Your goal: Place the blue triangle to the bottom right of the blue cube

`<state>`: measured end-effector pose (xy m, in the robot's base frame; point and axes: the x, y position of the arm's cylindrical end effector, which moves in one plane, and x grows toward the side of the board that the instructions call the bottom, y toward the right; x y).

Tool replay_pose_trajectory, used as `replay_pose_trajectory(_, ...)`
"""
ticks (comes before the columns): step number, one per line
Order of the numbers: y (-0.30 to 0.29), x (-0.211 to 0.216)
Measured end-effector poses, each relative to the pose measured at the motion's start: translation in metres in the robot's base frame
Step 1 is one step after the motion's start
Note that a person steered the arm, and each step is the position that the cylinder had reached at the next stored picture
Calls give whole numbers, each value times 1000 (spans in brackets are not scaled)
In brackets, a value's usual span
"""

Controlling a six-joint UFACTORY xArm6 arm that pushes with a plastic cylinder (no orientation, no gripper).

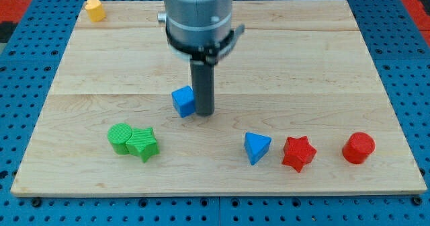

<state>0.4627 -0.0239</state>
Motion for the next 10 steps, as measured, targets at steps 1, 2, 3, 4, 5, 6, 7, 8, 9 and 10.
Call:
replay_pose_trajectory(1,40,36)
replay_pose_trajectory(2,123,46)
replay_pose_trajectory(3,110,56)
replay_pose_trajectory(4,112,95)
replay_pose_trajectory(5,120,109)
replay_pose_trajectory(6,72,101)
replay_pose_trajectory(7,52,67)
replay_pose_trajectory(8,39,79)
replay_pose_trajectory(9,38,140)
replay_pose_trajectory(10,11,128)
